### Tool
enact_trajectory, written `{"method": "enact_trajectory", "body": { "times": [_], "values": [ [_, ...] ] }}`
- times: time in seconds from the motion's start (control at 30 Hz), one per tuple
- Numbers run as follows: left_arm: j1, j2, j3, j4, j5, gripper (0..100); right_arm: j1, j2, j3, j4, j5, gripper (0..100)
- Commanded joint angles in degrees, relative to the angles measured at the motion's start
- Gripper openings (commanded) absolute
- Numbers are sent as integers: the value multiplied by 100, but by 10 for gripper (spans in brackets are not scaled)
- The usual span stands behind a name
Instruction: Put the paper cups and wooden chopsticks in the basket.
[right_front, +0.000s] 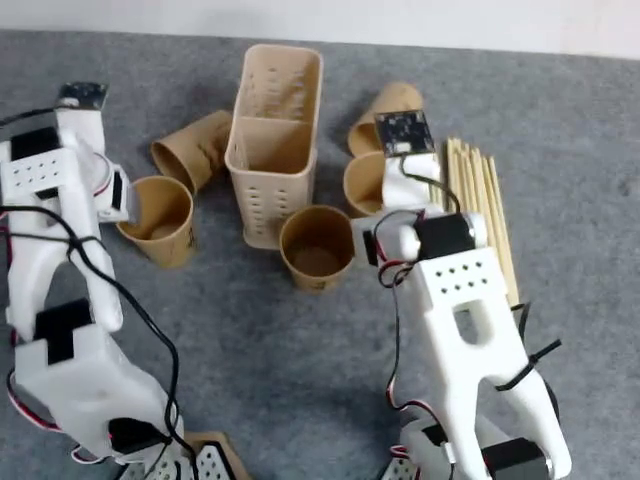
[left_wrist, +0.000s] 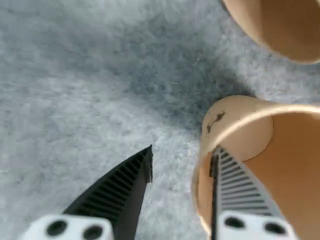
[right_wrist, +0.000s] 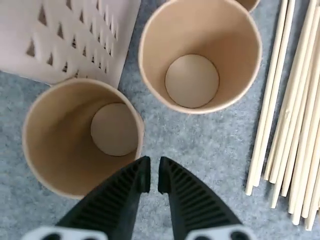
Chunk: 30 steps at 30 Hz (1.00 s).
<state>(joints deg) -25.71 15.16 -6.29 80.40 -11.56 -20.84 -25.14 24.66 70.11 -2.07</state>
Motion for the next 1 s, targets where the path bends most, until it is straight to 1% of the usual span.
{"method": "enact_trajectory", "body": {
  "times": [0.0, 0.07, 0.1, 0.2, 0.27, 0.33, 0.43, 0.53, 0.6, 0.67, 0.7, 0.77, 0.87, 0.97],
  "values": [
    [127, 251, -224, -158, -290, 105, 22, -40, -224, 4, -70, 52],
    [145, 233, -251, -158, -440, 16, 127, -84, -224, 163, -70, 52],
    [145, 180, -321, -114, -457, 0, 198, -92, -233, 251, -70, 52],
    [136, -48, -549, 9, -466, 2, 646, -101, -233, 400, -62, 52],
    [136, -268, -796, 352, -466, 4, 1059, -92, -163, 426, -44, 52],
    [136, -523, -1138, 695, -466, 4, 1437, -92, 13, 391, 211, 52],
    [136, -963, -1947, 1187, -466, 4, 1745, -92, 277, 382, 545, 52],
    [268, -1411, -3081, 1486, -431, 4, 1912, -92, 743, 40, 598, 52],
    [681, -1622, -3864, 1512, -422, 4, 1930, -92, 1314, -532, 563, 52],
    [1244, -1684, -4541, 1512, -404, 4, 1842, -92, 2018, -1314, 545, 52],
    [1587, -1640, -4831, 1451, -290, 4, 1842, -92, 2308, -1692, 431, 52],
    [2105, -1437, -5156, 1073, 0, 4, 1851, -101, 2818, -2193, 185, 52],
    [2703, -1007, -5305, 659, 281, 4, 1859, -101, 3011, -2404, 149, 52],
    [3064, -426, -5262, 571, 554, 4, 1851, -101, 3020, -2404, 158, 52]
  ]
}}
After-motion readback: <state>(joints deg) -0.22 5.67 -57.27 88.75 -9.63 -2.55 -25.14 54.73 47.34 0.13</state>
